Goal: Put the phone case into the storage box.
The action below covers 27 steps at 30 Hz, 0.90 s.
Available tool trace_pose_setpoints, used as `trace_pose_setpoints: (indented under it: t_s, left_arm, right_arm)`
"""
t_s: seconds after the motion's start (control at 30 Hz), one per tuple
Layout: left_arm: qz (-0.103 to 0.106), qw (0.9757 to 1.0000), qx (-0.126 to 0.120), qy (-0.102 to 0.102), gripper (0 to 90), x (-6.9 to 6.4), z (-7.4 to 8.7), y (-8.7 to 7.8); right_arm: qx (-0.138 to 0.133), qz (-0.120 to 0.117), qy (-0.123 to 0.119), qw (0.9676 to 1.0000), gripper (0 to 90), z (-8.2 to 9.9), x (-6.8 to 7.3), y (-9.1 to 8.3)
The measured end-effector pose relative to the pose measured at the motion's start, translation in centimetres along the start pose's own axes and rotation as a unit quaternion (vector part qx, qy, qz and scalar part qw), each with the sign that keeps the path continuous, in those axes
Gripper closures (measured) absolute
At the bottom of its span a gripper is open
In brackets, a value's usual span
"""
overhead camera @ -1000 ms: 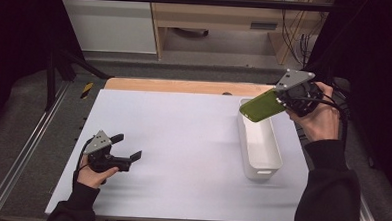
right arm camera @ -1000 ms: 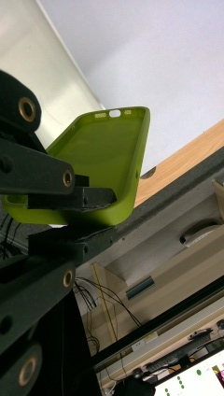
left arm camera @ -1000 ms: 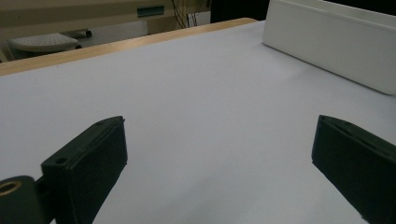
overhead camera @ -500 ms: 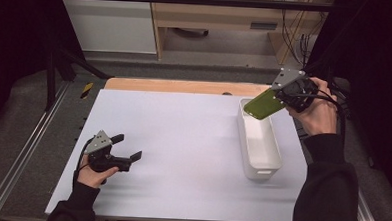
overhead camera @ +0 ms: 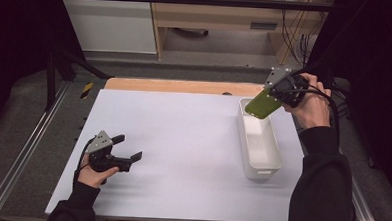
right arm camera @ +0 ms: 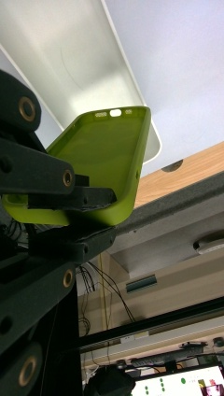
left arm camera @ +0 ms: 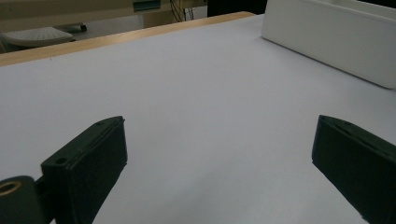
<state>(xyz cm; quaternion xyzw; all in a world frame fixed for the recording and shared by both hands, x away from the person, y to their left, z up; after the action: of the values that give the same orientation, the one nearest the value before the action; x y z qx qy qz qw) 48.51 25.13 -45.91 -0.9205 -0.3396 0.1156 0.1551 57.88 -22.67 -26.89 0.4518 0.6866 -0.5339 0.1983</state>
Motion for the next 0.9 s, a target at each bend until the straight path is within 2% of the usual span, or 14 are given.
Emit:
trace_pose_setpoints:
  t_s: [0.3,0.47,0.73,0.9]
  left_arm:
    - [0.001,1.0000,0.003,-0.001,3.1,0.0,0.1,0.1]
    - [0.001,1.0000,0.004,-0.002,3.1,0.1,0.2,0.1]
    - [0.002,1.0000,0.006,-0.002,3.1,0.1,0.2,0.1]
    - [0.001,1.0000,0.007,-0.002,3.1,0.2,0.3,0.1]
  right_arm:
    - [0.016,-0.009,-0.038,0.9991,80.3,-0.2,0.0,1.8]
    - [0.015,-0.016,-0.054,0.9983,80.3,-0.4,0.1,2.6]
    - [0.018,-0.027,-0.090,0.9954,80.2,-1.1,0.5,4.0]
    - [0.009,-0.037,-0.107,0.9936,80.3,-1.5,0.8,4.9]
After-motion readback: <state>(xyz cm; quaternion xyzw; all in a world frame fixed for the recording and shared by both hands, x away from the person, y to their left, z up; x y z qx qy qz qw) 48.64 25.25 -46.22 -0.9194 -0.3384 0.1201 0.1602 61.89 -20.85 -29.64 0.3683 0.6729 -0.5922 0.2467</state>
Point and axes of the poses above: each handheld gripper's, and its own axes: y roughly forward along the jaws, z roughly out of its underside, x roughly to its left, the point moved 3 cm from there along y, roughly forward along the jaws, and after that the axes turned 6 degrees about z, right-handed, at the moved point
